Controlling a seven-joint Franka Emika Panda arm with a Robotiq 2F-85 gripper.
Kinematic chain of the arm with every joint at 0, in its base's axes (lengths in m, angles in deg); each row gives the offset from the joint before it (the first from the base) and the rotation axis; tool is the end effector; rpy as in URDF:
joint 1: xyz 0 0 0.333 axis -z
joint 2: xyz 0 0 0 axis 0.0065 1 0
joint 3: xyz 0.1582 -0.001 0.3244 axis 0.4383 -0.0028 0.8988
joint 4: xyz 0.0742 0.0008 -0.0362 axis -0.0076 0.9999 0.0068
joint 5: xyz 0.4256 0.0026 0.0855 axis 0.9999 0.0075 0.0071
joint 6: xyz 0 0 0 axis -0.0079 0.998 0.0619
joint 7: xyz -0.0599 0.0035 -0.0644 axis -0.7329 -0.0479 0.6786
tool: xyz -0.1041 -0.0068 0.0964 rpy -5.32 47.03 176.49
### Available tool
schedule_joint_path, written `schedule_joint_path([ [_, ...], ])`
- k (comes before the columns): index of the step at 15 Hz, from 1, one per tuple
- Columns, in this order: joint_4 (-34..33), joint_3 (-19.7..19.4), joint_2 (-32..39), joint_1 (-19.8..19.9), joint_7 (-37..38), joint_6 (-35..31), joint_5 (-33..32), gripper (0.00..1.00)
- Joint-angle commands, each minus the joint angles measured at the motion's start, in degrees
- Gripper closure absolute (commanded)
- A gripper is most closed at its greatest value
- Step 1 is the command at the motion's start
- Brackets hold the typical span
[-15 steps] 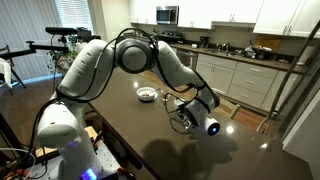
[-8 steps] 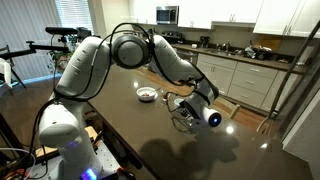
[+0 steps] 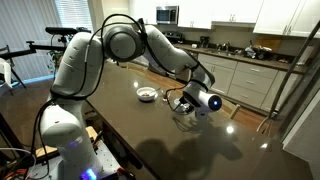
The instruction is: Pour the contents in the mug cup into the bowl
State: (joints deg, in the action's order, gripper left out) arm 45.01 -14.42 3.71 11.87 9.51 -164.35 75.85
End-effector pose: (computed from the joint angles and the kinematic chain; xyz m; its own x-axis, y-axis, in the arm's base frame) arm 0.6509 -0.2222 0.2216 0.2306 -0.7655 -0.6007 -0.8195 0.1800 -0.5441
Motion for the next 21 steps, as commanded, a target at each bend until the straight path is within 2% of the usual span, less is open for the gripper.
schedule_joint_path([
  [1, 1.2, 0.0, -3.1, -0.5, -5.2, -4.9, -2.9, 0.0],
  [9, 0.1, 0.9, -6.1, 0.6, -17.2, -3.0, -12.0, 0.0],
  [16, 1.1, 2.8, -9.4, 0.2, -24.3, -2.4, -21.9, 0.0],
  [17, -0.4, 3.1, -7.4, 0.7, -21.4, -3.7, -20.0, 0.0],
  [21, -0.3, 3.6, -8.0, 0.7, -22.6, -3.5, -21.4, 0.0],
])
